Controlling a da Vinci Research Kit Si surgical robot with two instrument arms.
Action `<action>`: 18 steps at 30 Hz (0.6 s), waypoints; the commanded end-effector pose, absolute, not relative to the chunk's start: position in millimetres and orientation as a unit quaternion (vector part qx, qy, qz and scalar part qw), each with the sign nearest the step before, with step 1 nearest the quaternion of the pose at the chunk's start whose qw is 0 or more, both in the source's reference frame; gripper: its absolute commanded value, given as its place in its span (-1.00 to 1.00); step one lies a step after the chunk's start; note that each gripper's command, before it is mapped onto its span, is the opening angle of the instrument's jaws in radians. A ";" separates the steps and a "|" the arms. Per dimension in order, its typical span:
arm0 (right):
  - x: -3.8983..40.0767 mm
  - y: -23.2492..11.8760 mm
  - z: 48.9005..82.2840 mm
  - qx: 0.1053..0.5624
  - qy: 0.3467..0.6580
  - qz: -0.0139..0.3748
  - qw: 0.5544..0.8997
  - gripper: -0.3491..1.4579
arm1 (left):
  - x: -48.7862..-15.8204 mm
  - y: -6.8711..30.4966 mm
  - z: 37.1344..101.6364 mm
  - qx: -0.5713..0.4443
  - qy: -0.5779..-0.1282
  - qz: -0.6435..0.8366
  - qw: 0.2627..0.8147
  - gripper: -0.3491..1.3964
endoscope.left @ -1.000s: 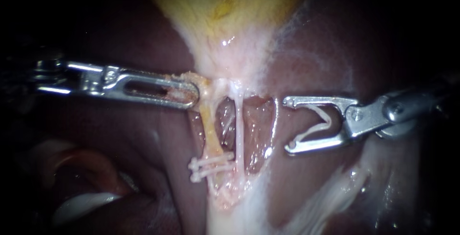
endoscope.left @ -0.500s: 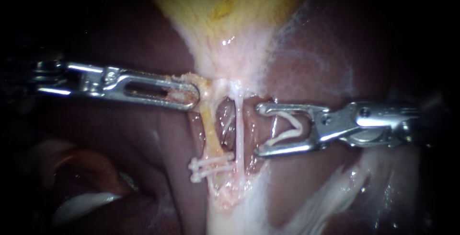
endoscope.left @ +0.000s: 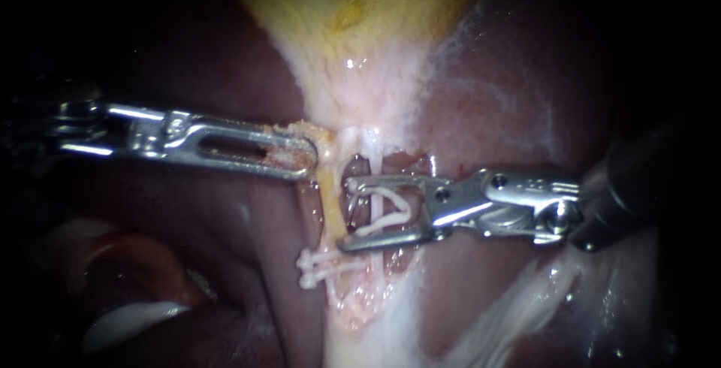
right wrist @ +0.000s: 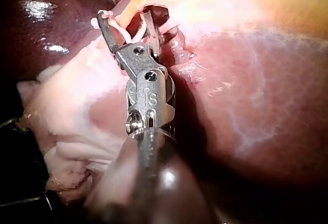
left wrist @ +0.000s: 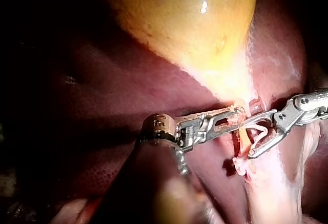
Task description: Clipping third clip left tube
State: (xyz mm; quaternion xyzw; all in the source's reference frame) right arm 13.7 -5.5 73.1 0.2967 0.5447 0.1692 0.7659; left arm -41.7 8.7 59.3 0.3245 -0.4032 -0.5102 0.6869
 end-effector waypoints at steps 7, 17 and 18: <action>15.4 -5.1 73.3 0.320 0.562 0.187 0.739 -0.08 | -41.7 8.7 59.3 0.324 -0.403 -0.510 0.687 -1.00; 16.6 -4.0 73.3 0.361 0.591 0.207 0.691 -0.15 | -41.5 9.2 60.0 0.325 -0.403 -0.509 0.687 -1.00; 16.6 -3.8 73.2 0.365 0.591 0.207 0.689 -0.15 | -41.4 9.3 60.1 0.325 -0.403 -0.509 0.687 -1.00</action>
